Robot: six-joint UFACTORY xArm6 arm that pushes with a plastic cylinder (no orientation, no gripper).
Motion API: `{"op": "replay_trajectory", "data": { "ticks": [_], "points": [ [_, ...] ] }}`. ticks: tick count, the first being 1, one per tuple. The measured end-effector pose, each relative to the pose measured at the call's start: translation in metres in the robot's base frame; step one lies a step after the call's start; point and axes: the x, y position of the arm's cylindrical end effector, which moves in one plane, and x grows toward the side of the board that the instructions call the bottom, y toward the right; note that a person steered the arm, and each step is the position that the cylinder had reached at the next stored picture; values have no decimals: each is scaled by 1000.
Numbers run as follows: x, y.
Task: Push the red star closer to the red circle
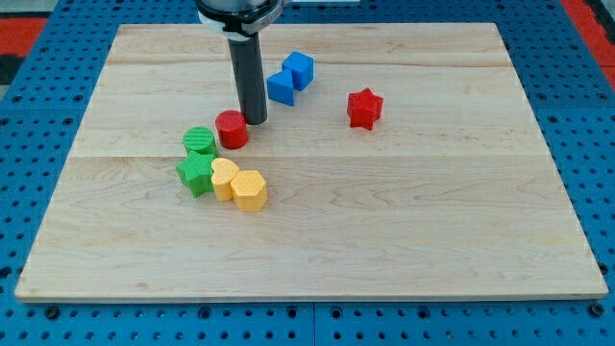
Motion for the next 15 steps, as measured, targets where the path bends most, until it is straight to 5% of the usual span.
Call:
{"op": "replay_trajectory", "data": {
  "ticks": [2, 9, 15],
  "points": [
    [2, 11],
    [18, 219],
    [-8, 164]
  ]
}}
